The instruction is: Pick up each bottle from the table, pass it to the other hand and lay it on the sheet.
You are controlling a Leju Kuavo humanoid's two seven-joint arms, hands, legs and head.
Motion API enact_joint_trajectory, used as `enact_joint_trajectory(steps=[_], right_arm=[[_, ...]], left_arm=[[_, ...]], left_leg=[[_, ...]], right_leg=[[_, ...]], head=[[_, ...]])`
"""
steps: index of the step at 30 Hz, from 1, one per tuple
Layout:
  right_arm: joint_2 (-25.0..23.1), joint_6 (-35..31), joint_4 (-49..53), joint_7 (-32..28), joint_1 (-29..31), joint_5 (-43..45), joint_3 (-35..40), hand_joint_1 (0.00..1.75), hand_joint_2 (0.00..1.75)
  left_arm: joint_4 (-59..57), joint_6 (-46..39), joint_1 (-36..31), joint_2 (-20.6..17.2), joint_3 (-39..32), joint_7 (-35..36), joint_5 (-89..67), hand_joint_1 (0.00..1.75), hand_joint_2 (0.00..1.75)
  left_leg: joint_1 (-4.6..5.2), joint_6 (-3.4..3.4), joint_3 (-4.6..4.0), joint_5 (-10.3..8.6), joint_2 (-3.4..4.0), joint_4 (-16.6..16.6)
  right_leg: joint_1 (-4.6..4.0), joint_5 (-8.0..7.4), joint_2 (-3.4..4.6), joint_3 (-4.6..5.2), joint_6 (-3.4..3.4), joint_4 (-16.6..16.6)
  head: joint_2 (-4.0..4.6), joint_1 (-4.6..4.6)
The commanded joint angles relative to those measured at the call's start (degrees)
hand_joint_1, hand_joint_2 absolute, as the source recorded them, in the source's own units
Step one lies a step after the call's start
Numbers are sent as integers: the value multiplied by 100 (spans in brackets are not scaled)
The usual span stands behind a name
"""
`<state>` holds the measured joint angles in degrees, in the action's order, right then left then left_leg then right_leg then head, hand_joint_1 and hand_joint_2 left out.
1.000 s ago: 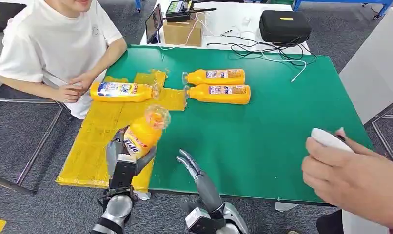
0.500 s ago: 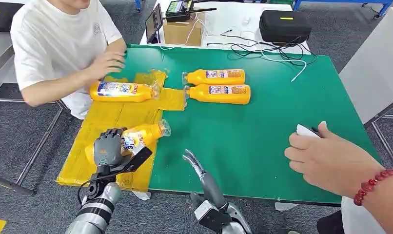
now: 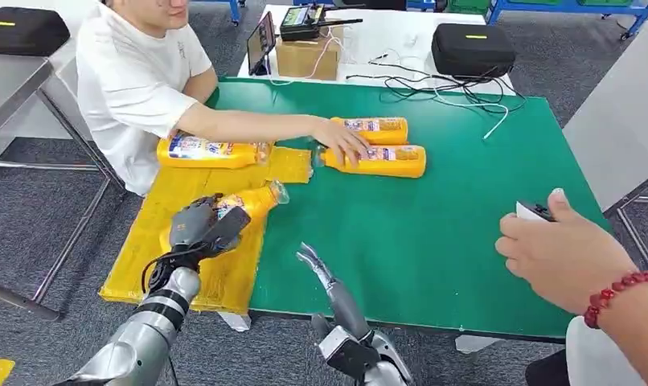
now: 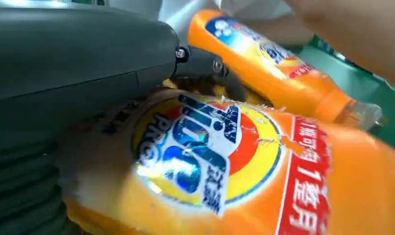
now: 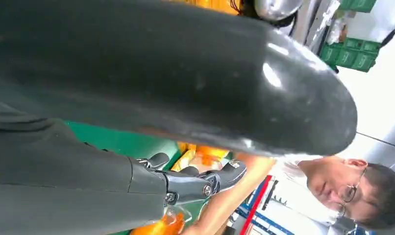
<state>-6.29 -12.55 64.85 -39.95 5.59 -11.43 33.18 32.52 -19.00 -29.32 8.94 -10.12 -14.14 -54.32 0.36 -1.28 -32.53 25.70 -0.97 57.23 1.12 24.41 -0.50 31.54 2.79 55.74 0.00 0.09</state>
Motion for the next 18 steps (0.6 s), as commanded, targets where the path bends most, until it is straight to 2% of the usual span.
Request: enact_joint_trajectory(steps=[1, 3, 8, 18], right_arm=[[49, 108, -333, -5, 122, 14, -298, 0, 0], [48, 93, -352, -5, 147, -1, -279, 0, 0], [54, 28, -302, -5, 118, 41, -270, 0, 0], [79, -15, -307, -5, 99, 35, -256, 0, 0]], left_arm=[[-536, 962, 134, -40, 383, -14, 702, 0, 0], [-469, 1214, 175, -80, 585, -83, 859, 0, 0], [-235, 1409, 312, -42, 833, -275, 1314, 0, 0], [42, 1398, 402, -3, 910, -453, 1685, 0, 0]], left_leg=[[-1, 6, 13, 0, 16, -9], [-3, 8, 8, 2, 39, -7], [-1, 8, 11, -2, 9, -8], [-2, 9, 15, -3, 6, -7]], right_leg=[[-2, -5, 13, -9, -8, -10], [-4, -11, 29, 0, -8, -8], [-1, -7, 8, -11, -9, -10], [-3, -9, 5, -15, -11, -10]], head=[[0, -2], [0, 0], [-2, -2], [0, 0]])
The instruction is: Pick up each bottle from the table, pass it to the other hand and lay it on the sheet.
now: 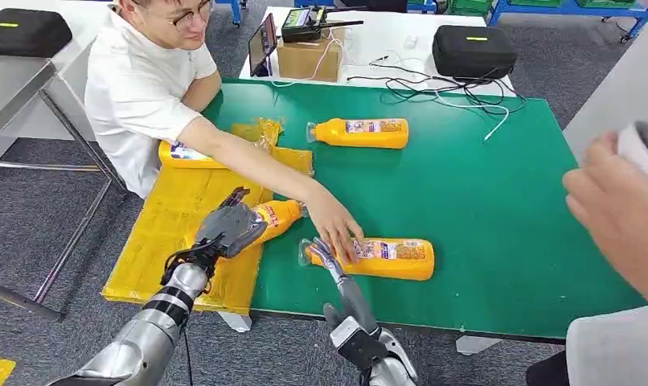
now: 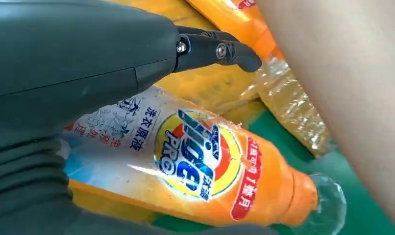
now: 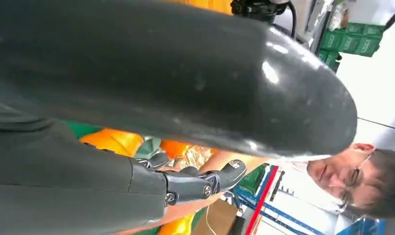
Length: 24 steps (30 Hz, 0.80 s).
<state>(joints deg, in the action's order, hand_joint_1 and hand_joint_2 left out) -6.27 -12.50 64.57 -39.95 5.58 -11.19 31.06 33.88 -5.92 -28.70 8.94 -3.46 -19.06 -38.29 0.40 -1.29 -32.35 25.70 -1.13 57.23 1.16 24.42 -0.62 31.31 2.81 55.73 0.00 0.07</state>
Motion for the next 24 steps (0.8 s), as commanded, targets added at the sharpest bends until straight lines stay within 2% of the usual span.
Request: enact_joint_trajectory(steps=[1, 4, 6, 8, 10, 11, 12, 13, 14, 16, 18, 19, 20, 22, 23, 24], right_arm=[[77, -20, -279, -5, 100, 10, -44, 0, 0], [77, -20, -279, -5, 100, 10, -44, 0, 0], [113, -87, -216, -5, 58, -15, -7, 0, 0], [308, -452, 166, -5, 17, -99, 294, 0, 0], [419, -814, 359, -5, 12, -159, 467, 0, 0], [325, -286, 757, -5, -144, 474, 253, 0, 175], [291, 96, 1131, -5, -259, 478, 208, 0, 175], [344, 53, 1365, -5, -279, 208, 315, 0, 175], [557, -155, 1873, -5, -256, -214, 638, 0, 175], [659, -176, 2202, -5, -247, -443, 685, 0, 175], [665, -337, 2125, 125, -221, -1149, 445, 0, 175], [694, -378, 2030, 356, -200, -1402, 314, 0, 0], [851, -910, 1778, 698, -72, -2429, 268, 0, 175], [992, -1272, 1403, 1199, 35, -3013, 13, 0, 175], [1050, -1335, 1268, 1169, 78, -3072, -80, 0, 175], [1191, -1595, 1051, 1654, 169, -3891, -131, 0, 175]], left_arm=[[-93, 90, 341, -3, 243, 38, 82, 0, 0], [-93, 90, 341, -3, 243, 38, 82, 0, 0], [309, -194, 461, 85, 227, -315, 510, 0, 0], [1380, -573, 795, 85, 587, -989, 1035, 0, 0], [2211, -815, 1016, 127, 666, -1043, 1607, 0, 0], [3246, -929, 1388, 125, 703, -1115, 2455, 0, 0], [3879, -1200, 1644, 33, 832, -1117, 2823, 0, 0], [4188, -1249, 1759, -25, 901, -1061, 3073, 0, 0], [4662, -1307, 1898, -107, 959, -1005, 3392, 0, 175], [4969, -1690, 1973, -119, 950, -1155, 3430, 0, 175], [5384, -1185, 2145, 61, 750, -982, 4731, 0, 175], [5603, -1089, 2265, 176, 642, -925, 5201, 0, 175], [5908, -1243, 2480, 205, 638, -1014, 5221, 0, 175], [6271, -1144, 2798, 251, 624, -839, 5535, 0, 175], [6392, -1107, 2930, 242, 637, -830, 5570, 0, 175], [6493, -1088, 3034, 249, 645, -872, 5543, 0, 175]], left_leg=[[-2, 6, 3, -1, 15, -6], [-3, 6, 4, 0, 15, -6], [-3, 7, 1, -1, 17, -7], [-4, 7, -5, -1, 15, -4], [-9, 9, -17, 1, 22, 2], [-5, 5, -18, 3, 19, 6], [-10, 6, -34, 6, 23, 16], [-13, 9, -49, 11, 31, 23], [-9, 5, -63, 6, 39, 18], [-15, 9, -78, 21, 76, 29], [-15, 9, -76, 21, 88, 23], [-16, 11, -72, 23, 84, 20], [-10, 2, -96, 6, 62, 14], [-10, 1, -82, 9, 75, 6], [-13, 2, -75, 14, 85, 7], [-11, 2, -81, 9, 87, 4]], right_leg=[[-3, -5, 12, 2, -8, -6], [-3, -4, 12, 0, -8, -7], [-4, -6, 13, 3, -10, -8], [-5, -6, 11, 7, -9, -7], [-10, -7, 17, 21, -12, -4], [-6, -3, 11, 21, -7, 1], [-11, -2, 14, 38, -8, 8], [-14, -1, 19, 50, -12, 10], [-10, -5, 25, 71, -6, 11], [-17, -8, 53, 94, -17, 20], [-16, -9, 55, 95, -23, 17], [-18, -6, 51, 92, -24, 14], [-13, -16, 35, 110, -14, 9], [-13, -18, 49, 101, -12, -3], [-16, -18, 58, 95, -13, -5], [-13, -22, 60, 100, -11, -5]], head=[[0, 0], [0, 2], [-2, 2], [0, 0], [0, 2], [0, 0], [0, 0], [0, 0], [0, -2], [0, -2], [-2, 2], [0, 2], [0, 0], [0, 2], [0, 0], [0, 0]])
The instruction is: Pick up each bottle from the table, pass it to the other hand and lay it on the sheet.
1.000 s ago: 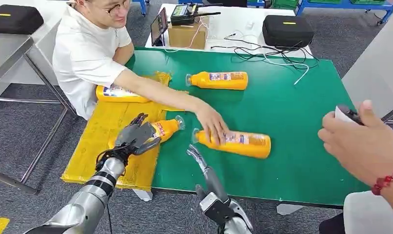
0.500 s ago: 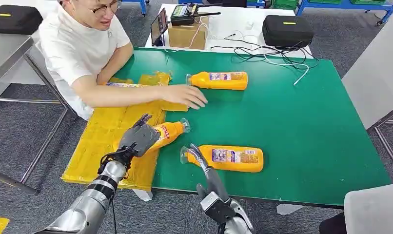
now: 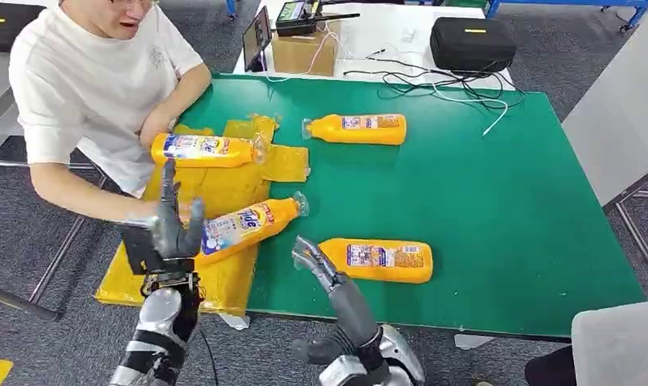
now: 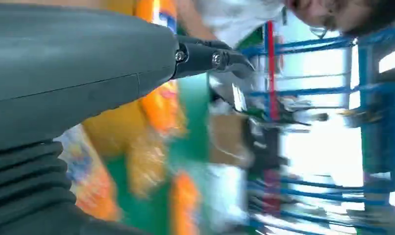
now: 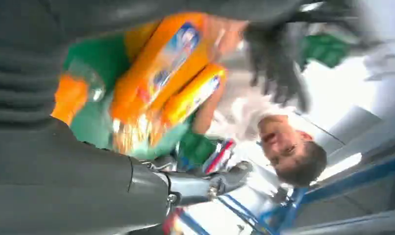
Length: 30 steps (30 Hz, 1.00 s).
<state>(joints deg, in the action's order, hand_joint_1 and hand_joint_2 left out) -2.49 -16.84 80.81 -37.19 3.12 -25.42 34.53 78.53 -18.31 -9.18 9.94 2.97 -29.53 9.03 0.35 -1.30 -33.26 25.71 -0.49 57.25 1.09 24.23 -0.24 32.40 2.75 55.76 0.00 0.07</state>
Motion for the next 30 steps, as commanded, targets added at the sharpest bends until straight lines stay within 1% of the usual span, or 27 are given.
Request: enact_joint_trajectory(steps=[1, 2, 4, 5, 8, 9, 10, 12, 14, 18, 20, 21, 23, 24, 26, 30], right_arm=[[926, -1159, -716, 1561, 481, -2656, -557, 0, 175], [997, -1186, -943, 1859, 556, -2866, -734, 0, 175], [1077, -1201, -1222, 2068, 677, -3177, -873, 0, 175], [1104, -1188, -1298, 2044, 718, -3145, -897, 0, 175], [1079, -1193, -1299, 2043, 718, -3155, -895, 0, 175], [1057, -1178, -1308, 2184, 710, -3281, -899, 0, 175], [1006, -980, -1394, 2394, 723, -3198, -992, 0, 175], [969, -465, -1683, 2616, 837, -3019, -1063, 0, 175], [980, -239, -1963, 2626, 1033, -2920, -1066, 0, 175], [911, -39, -2270, 2722, 1380, -2894, -1093, 0, 175], [870, 196, -2634, 2933, 1641, -2939, -1000, 0, 175], [849, 270, -2797, 2988, 1736, -2935, -971, 0, 175], [803, 417, -3215, 2997, 1980, -2895, -866, 0, 175], [796, 460, -3347, 3008, 2053, -2894, -830, 0, 175], [729, 681, -3950, 3171, 2398, -2903, -707, 0, 175], [588, 943, -4666, 3486, 2818, -3027, -564, 0, 175]], left_arm=[[2110, 110, 1164, 151, 15, 74, 701, 0, 175], [2231, 83, 1277, 169, 25, 32, 642, 0, 175], [2331, -12, 1373, 165, 73, -70, 419, 0, 175], [2351, -29, 1396, 177, 83, -72, 406, 0, 175], [2328, -33, 1372, 179, 82, -72, 404, 0, 175], [2304, -54, 1356, 162, 92, -95, 349, 0, 175], [2313, -140, 1388, 161, 132, -152, 189, 0, 175], [2293, -308, 1448, 147, 206, -112, -86, 0, 175], [2267, -534, 1473, 126, 349, -190, -467, 0, 175], [2223, -543, 1441, 70, 663, -64, -570, 0, 175], [2081, -592, 1381, 72, 753, 53, -598, 0, 175], [2020, -491, 1361, 71, 785, 239, -438, 0, 175], [1961, -434, 1312, 30, 883, 168, -486, 0, 175], [1934, -456, 1294, 10, 926, 165, -554, 0, 175], [1824, -459, 1203, -21, 1029, 213, -615, 0, 175], [1655, -505, 1084, -50, 1076, 292, -732, 0, 175]], left_leg=[[-2, 1, 6, 6, 16, 0], [-5, 2, 9, 8, 21, 0], [-2, 1, 4, 5, 9, 0], [-4, 2, 10, 8, 17, 1], [0, 6, 6, 8, 8, 4], [4, 6, 4, 5, 3, 3], [5, 3, 0, 4, 1, 2], [2, 6, 9, 6, 8, 0], [-1, 8, 12, 8, 9, 2], [2, 2, -1, 3, 8, 4], [2, 3, 1, 4, 13, 4], [-1, 6, 5, 5, 19, 4], [4, 2, 2, 1, 9, -1], [1, 6, 8, 2, 17, -1], [-1, 7, 8, 1, 16, -1], [3, 5, 11, 0, 18, -2]], right_leg=[[-2, -3, 15, -5, -3, -7], [-6, -4, 19, -11, -5, -11], [-2, -3, 10, -6, -4, -11], [-4, -5, 17, -13, -6, -15], [-1, -1, 7, -10, -9, -8], [3, -1, 4, -6, -8, -6], [4, -4, 3, -2, -2, -6], [1, -3, 8, -9, -7, -9], [-3, -3, 9, -12, -8, -9], [1, -6, 8, 2, -1, -3], [1, -7, 13, 1, -2, -3], [-2, -10, 18, -4, -6, -7], [4, -9, 10, -1, 0, -7], [0, -11, 17, -6, -6, -9], [-2, -11, 15, -8, -9, -9], [2, -10, 16, -7, -5, -8]], head=[[0, 2], [0, 0], [0, -2], [0, 0], [0, 0], [0, 0], [0, 0], [0, 0], [0, 2], [0, 0], [-2, 2], [-2, 2], [0, 0], [0, 0], [0, 0], [0, 4]])
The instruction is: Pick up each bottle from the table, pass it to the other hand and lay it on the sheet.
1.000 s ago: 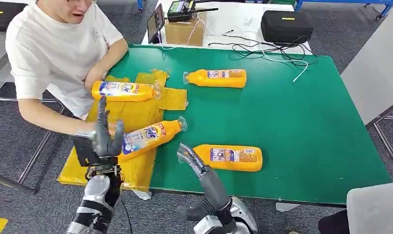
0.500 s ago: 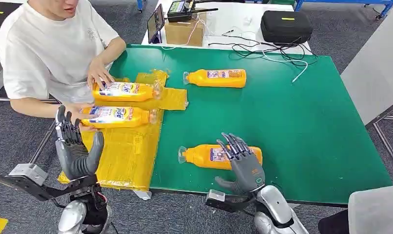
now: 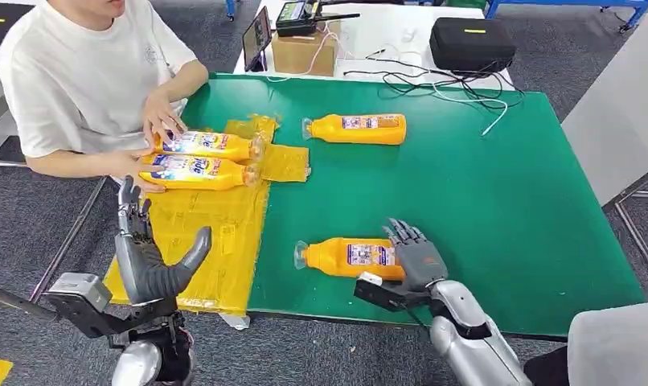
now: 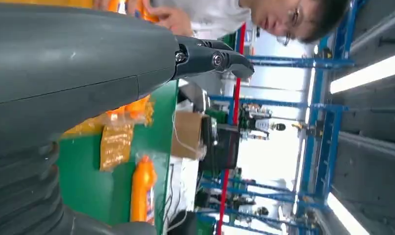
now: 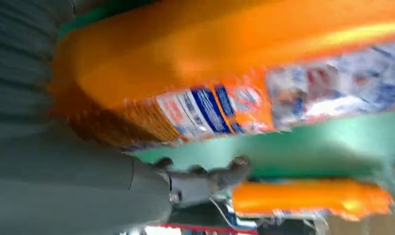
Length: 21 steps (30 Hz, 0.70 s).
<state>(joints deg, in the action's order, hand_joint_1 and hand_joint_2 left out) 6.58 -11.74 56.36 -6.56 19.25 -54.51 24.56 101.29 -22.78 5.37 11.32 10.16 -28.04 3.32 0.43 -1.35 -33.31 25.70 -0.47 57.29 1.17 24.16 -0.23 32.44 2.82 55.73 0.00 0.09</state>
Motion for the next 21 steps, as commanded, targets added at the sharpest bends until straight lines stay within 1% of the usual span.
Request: enact_joint_trajectory(steps=[1, 2, 3, 4, 5, 6, 7, 10, 11, 15, 16, 17, 18, 19, 20, 21], right_arm=[[-318, 598, -2338, 493, 1290, -133, 522, 0, 175], [-318, 598, -2338, 493, 1290, -133, 522, 0, 175], [-306, 816, -2453, 556, 1364, -118, 568, 0, 175], [-254, 1149, -2603, 560, 1472, -77, 655, 12, 175], [-211, 1255, -2661, 527, 1530, -28, 678, 21, 175], [-170, 1336, -2736, 487, 1584, -11, 731, 138, 175], [-161, 1359, -2762, 479, 1608, -11, 757, 173, 175], [-167, 1404, -2779, 374, 1679, 141, 853, 175, 175], [-173, 1503, -2754, 258, 1680, 289, 840, 175, 175], [-179, 1503, -2748, 258, 1687, 289, 842, 175, 175], [-153, 1648, -2699, 63, 1659, 487, 801, 175, 175], [-151, 1915, -2613, -426, 1572, 1009, 560, 175, 175], [-93, 1919, -2503, -572, 1471, 1266, 490, 175, 175], [-55, 1531, -2279, -776, 1353, 1313, 478, 175, 175], [-190, 987, -1940, -968, 1095, 1699, 130, 175, 175], [-238, 687, -1520, -1002, 893, 1794, 30, 175, 175]], left_arm=[[-631, -38, -376, -186, 346, 186, -144, 0, 175], [-631, -38, -376, -186, 346, 186, -144, 0, 175], [-636, 76, -381, -206, 348, 261, -35, 0, 175], [-656, 292, -409, -227, 384, 314, 172, 0, 175], [-689, 334, -436, -228, 390, 314, 209, 0, 175], [-727, 399, -468, -237, 416, 327, 259, 0, 175], [-730, 426, -473, -233, 415, 337, 298, 0, 175], [-740, 504, -490, -249, 419, 388, 394, 0, 175], [-765, 566, -506, -264, 434, 430, 445, 0, 175], [-767, 566, -506, -264, 433, 430, 445, 0, 175], [-825, 651, -524, -272, 460, 492, 529, 0, 175], [-906, 796, -555, -284, 508, 581, 683, 0, 175], [-1003, 859, -569, -269, 536, 654, 808, 0, 175], [-1069, 843, -557, -249, 541, 679, 842, 0, 175], [-1066, 652, -447, -182, 487, 686, 798, 0, 175], [-1046, 519, -360, -171, 477, 664, 716, 0, 175]], left_leg=[[-9, 14, 22, 1, 19, -6], [-7, 9, 19, 0, 10, -5], [-12, 14, 24, 0, 16, -6], [-7, 10, 26, -1, 8, -7], [-7, 7, 31, -2, 5, -6], [-11, 10, 34, -3, 5, -6], [-7, 6, 41, -3, 2, -5], [-14, 10, 49, -9, 9, -5], [-9, 7, 56, -6, 12, -6], [-11, 9, 58, -12, 7, -7], [-9, 7, 65, -10, 11, -7], [-6, 5, 68, -9, 12, -8], [-11, 8, 63, -12, 7, -9], [-9, 5, 67, -13, -1, -10], [-6, 2, 77, -11, -3, -10], [-11, 4, 72, -13, -8, -10]], right_leg=[[-10, -4, 15, -16, -17, -7], [-8, -3, 8, -15, -10, -7], [-13, -6, 14, -20, -16, -10], [-8, -3, 6, -22, -11, -9], [-7, -2, 2, -25, -8, -8], [-11, -4, 1, -31, -12, -10], [-7, -2, -2, -36, -8, -7], [-14, -10, -4, -41, -14, -13], [-9, -6, 1, -44, -10, -13], [-11, -15, 0, -48, -12, -16], [-9, -13, 5, -53, -10, -15], [-7, -13, 5, -56, -7, -13], [-12, -16, -1, -54, -12, -17], [-10, -16, -8, -59, -7, -18], [-7, -12, -8, -68, -3, -17], [-12, -13, -14, -65, -7, -21]], head=[[0, -4], [-2, -2], [0, 0], [-2, 0], [0, 0], [0, -2], [-2, -2], [0, -2], [0, -2], [-2, -4], [0, 0], [-2, -2], [0, 0], [0, -2], [0, -2], [-2, -2]])
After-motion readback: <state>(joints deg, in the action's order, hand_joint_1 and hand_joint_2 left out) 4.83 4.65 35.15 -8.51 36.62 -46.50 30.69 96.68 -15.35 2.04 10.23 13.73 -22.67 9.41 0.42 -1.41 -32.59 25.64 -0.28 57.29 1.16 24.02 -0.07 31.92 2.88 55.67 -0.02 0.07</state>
